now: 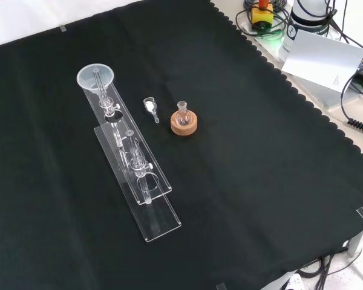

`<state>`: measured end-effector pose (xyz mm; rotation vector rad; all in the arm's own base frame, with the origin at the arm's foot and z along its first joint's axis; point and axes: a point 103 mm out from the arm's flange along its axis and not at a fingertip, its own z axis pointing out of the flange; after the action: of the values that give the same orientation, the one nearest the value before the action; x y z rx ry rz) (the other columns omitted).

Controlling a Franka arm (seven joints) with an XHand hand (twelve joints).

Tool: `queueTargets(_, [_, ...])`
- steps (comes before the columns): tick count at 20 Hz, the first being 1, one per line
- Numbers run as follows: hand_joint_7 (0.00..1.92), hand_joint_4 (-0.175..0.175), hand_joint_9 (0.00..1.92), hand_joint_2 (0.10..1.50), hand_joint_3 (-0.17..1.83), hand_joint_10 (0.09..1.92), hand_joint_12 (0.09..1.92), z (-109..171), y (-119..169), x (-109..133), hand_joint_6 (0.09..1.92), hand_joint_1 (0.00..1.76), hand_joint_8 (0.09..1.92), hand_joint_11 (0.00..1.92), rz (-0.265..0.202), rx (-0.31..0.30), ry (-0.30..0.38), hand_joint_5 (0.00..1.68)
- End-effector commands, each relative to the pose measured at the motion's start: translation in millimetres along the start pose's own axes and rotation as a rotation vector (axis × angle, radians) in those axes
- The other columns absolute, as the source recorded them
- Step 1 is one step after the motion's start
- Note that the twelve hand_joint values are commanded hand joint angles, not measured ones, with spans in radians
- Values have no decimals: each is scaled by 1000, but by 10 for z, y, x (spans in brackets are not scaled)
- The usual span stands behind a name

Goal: Pick up the funnel from the transparent funnel stand.

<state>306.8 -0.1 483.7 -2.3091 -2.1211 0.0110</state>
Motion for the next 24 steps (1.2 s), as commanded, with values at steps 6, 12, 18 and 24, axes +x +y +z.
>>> queueTargets(6, [91,-15,79,1259,376,686,1387,1,4,-46,87,1,124,14,3,-11,-8,197])
queueTargets(12, [88,-15,86,1270,357,678,1389,60,43,-124,87,0,142,14,16,1,-6,203])
queueTargets(18, [80,-18,94,1283,329,669,1391,138,153,-184,87,0,168,13,45,18,-6,211])
queueTargets(24, [78,-20,95,1281,324,669,1391,251,367,-291,87,0,174,14,84,40,-1,214])
